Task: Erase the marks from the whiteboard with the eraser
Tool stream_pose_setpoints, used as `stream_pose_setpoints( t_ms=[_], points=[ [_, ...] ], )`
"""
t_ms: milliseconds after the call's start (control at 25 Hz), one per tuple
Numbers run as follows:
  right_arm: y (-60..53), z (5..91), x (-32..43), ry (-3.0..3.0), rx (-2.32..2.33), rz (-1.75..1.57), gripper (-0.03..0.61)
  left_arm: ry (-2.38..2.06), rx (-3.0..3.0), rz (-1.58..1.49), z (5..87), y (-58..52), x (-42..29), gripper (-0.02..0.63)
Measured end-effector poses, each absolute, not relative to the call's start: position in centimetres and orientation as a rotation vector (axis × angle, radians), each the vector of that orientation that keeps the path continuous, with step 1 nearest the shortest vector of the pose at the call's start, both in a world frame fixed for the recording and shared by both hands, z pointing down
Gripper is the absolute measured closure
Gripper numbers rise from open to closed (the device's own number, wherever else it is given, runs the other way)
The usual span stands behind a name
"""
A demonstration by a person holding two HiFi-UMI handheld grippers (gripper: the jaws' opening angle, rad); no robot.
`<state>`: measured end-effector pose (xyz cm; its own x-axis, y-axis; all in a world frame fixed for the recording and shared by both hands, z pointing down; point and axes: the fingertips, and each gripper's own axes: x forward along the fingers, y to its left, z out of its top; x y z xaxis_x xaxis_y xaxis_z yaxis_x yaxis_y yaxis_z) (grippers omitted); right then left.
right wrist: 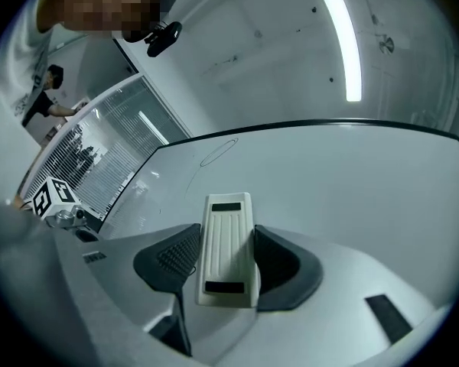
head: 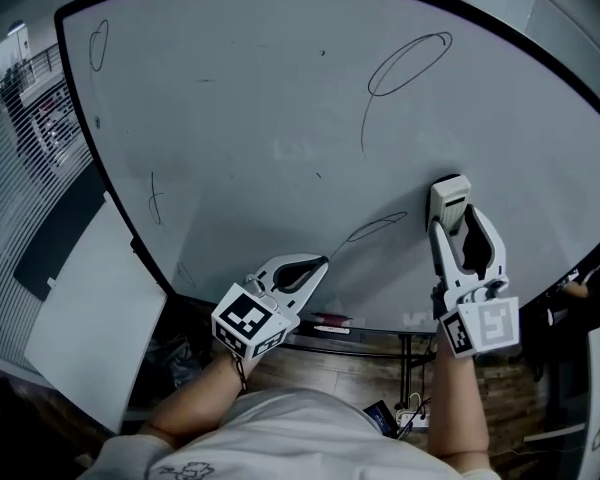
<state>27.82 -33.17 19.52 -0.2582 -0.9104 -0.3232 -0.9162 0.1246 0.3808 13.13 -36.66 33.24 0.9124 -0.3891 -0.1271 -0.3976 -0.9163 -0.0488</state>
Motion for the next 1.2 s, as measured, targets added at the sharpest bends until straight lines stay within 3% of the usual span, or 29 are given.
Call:
stream_pose_setpoints(
  t_ms=[600,1200],
  points=[
    [-36.0,27.5,21.0,2.538,-1.772,0.662,0.348,0.698,-3.006,0.152,34.2,-37.3,10.3,0.607],
    [-39.0,41.7,13.7,2.914,-1.608,0.479,0.347,0.829,-3.047,0.071,37.7,-37.1,8.3,0.607]
  ],
)
